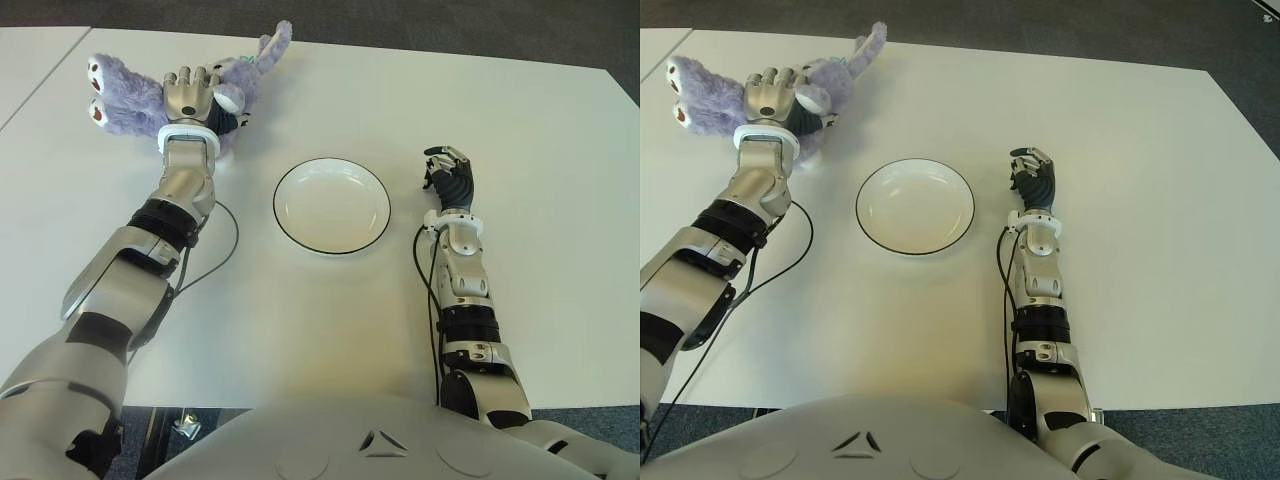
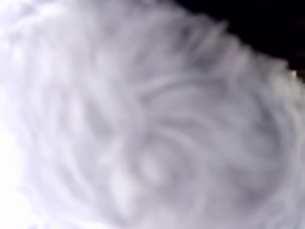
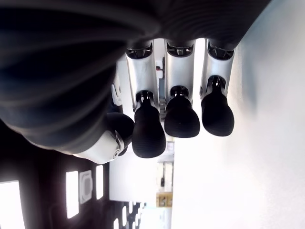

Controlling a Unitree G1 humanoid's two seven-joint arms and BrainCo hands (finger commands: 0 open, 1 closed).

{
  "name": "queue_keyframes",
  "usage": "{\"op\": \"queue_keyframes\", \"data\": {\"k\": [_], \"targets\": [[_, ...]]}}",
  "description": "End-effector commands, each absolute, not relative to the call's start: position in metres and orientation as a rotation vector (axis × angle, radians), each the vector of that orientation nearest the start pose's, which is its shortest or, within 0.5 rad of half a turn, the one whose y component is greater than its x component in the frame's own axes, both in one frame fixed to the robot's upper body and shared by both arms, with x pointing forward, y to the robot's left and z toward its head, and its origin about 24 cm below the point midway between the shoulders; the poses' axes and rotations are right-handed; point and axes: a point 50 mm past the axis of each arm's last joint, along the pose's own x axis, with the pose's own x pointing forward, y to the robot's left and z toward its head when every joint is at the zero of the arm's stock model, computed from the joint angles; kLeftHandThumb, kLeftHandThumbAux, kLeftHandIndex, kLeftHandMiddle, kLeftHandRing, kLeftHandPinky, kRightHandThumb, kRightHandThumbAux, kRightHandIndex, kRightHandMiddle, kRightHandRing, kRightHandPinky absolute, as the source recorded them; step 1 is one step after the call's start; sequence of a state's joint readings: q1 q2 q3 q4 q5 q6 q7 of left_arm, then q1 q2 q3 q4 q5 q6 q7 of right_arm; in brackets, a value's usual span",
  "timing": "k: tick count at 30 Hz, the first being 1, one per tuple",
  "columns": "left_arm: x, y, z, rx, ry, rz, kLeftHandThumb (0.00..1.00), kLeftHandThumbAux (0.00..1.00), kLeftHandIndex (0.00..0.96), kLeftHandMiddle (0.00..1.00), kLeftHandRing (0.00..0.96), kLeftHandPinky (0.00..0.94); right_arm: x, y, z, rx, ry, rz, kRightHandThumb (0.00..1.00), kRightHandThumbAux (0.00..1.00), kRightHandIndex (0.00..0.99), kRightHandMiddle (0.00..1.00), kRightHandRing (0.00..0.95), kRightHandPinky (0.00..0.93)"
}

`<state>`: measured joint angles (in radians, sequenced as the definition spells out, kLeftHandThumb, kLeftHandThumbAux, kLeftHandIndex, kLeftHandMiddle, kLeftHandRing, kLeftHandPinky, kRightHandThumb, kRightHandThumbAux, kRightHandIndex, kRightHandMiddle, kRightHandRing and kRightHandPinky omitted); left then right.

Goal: Put the doll into the plate.

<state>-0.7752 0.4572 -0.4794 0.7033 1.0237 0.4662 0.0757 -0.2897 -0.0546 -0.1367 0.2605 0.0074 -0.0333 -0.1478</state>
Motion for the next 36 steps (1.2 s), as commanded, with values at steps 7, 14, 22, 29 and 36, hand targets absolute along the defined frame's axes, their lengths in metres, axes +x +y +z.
{"op": "queue_keyframes", "data": {"k": [7, 14, 22, 29, 36], "targets": [[0.3774, 0.2028, 0.1089, 1.716, 0.280, 0.201, 0.135, 0.142, 0.000, 0.000, 0.000, 0.011, 0.2952, -0.1826, 0.0382, -0.004, 0.047, -0.230, 0.711, 0.718, 0.441, 0.777, 0.784, 0.709], [0.3759, 0.2025, 0.1082, 1.689, 0.326, 0.192, 0.124, 0.140, 0.000, 0.000, 0.000, 0.038, 0.2949, -0.1832, 0.0393, -0.006, 0.042, -0.227, 0.711, 0.717, 0.441, 0.778, 0.787, 0.721], [0.3751, 0.2019, 0.1076, 1.685, 0.385, 0.168, 0.109, 0.145, 0.000, 0.000, 0.000, 0.065, 0.2950, -0.1846, 0.0410, -0.022, 0.039, -0.237, 0.711, 0.718, 0.441, 0.778, 0.789, 0.738], [0.3752, 0.2005, 0.1070, 1.709, 0.405, 0.161, 0.066, 0.148, 0.000, 0.067, 0.169, 0.264, 0.2948, -0.1852, 0.0427, -0.027, 0.040, -0.249, 0.711, 0.718, 0.441, 0.779, 0.787, 0.746], [0.3749, 0.1986, 0.1049, 1.754, 0.355, 0.167, 0.037, 0.147, 0.003, 0.220, 0.387, 0.505, 0.2941, -0.1859, 0.0441, -0.027, 0.050, -0.270, 0.713, 0.716, 0.441, 0.786, 0.788, 0.757]]}}
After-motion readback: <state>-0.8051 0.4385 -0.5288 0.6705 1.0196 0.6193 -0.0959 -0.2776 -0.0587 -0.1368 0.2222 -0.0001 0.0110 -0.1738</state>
